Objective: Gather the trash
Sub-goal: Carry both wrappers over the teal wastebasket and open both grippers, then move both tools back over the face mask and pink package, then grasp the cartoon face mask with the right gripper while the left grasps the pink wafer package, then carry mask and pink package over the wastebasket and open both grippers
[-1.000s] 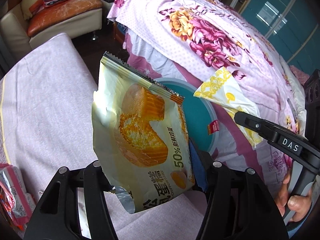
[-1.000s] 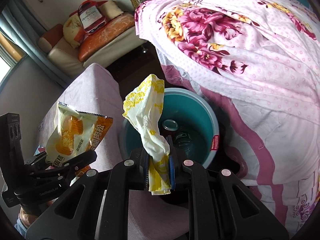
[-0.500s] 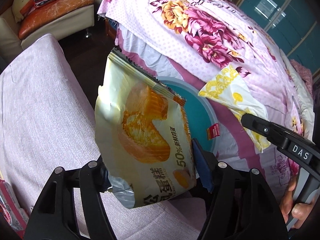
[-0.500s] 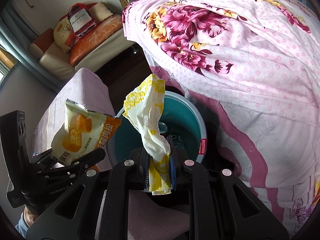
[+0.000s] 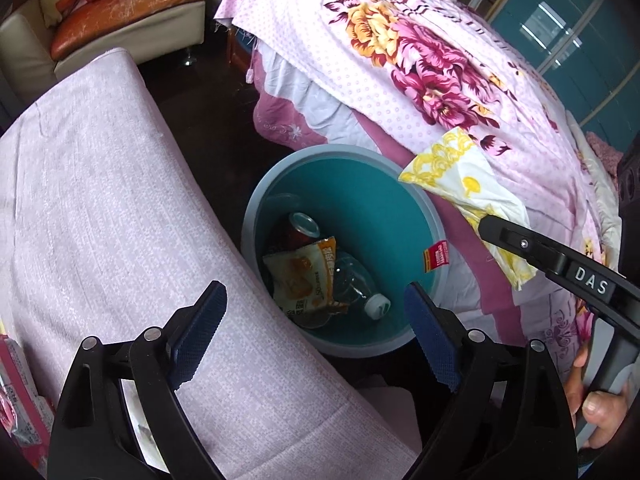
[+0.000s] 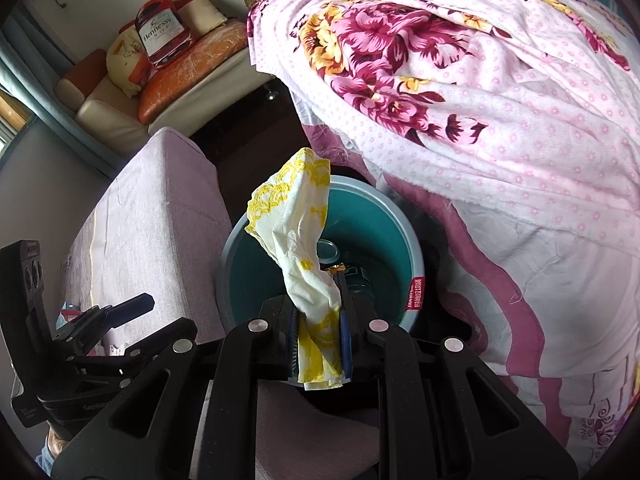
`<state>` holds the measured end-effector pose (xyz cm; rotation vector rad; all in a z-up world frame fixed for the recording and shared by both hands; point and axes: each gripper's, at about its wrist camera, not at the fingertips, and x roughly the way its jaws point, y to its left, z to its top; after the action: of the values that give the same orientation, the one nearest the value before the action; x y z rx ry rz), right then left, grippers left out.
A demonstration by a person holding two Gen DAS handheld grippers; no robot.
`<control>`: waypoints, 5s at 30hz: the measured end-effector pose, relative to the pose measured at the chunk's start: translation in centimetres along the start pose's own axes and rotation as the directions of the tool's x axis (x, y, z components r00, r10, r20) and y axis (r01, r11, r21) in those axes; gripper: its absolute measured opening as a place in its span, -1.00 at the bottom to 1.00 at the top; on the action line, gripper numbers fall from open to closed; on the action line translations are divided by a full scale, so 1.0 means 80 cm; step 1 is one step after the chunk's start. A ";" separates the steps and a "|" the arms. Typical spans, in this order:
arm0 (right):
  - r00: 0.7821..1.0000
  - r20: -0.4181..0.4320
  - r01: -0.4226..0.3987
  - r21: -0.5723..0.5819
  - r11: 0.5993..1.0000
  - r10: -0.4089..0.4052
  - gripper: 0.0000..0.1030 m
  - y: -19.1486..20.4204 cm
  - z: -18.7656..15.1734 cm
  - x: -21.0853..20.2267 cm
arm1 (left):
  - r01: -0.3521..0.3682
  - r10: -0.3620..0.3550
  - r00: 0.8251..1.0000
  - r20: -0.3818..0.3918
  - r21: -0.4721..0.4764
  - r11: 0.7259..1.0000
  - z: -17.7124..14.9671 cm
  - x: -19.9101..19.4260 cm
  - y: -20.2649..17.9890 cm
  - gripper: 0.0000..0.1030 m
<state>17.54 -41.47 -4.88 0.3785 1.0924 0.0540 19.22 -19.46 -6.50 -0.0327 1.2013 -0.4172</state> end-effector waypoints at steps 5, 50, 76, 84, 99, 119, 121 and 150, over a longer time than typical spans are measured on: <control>1.000 -0.018 -0.011 -0.002 1.000 0.011 0.14 0.012 0.002 0.006 | 0.005 -0.005 1.000 0.003 -0.012 1.000 -0.009 -0.009 0.008 0.76; 0.984 -0.174 -0.069 -0.230 0.971 0.029 0.52 0.209 -0.081 0.016 | -0.028 0.077 0.982 0.172 -0.272 0.962 -0.141 -0.157 0.175 0.76; 0.955 -0.298 -0.112 -0.373 0.921 -0.004 0.51 0.320 -0.183 0.088 | -0.006 0.118 0.965 0.234 -0.433 0.901 -0.203 -0.215 0.301 0.76; 0.961 -0.277 -0.096 -0.418 0.904 -0.025 -0.92 0.326 -0.186 0.095 | -0.017 0.124 0.968 0.218 -0.436 0.900 -0.199 -0.208 0.305 0.76; 0.989 -0.142 -0.088 -0.329 0.940 0.043 -0.92 0.283 -0.114 0.046 | -0.147 0.178 0.977 0.116 -0.233 0.961 -0.145 -0.147 0.273 0.76; 0.989 -0.104 -0.130 -0.292 0.948 0.103 -0.92 0.254 -0.097 0.022 | -0.119 0.150 0.983 0.105 -0.256 0.959 -0.141 -0.141 0.237 -0.16; 0.990 -0.091 -0.131 -0.291 0.948 0.109 -0.92 0.250 -0.094 0.015 | -0.117 0.148 0.983 0.106 -0.251 0.961 -0.138 -0.141 0.229 -0.16; 0.990 0.112 -0.079 -0.085 0.993 0.088 -0.92 0.073 -0.027 -0.056 | -0.056 0.060 0.994 0.096 -0.043 0.998 -0.036 -0.091 0.043 -0.15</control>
<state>14.41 -36.39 -0.03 0.3506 0.9563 0.1484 15.48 -13.31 -1.85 -0.0527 1.1120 -0.3369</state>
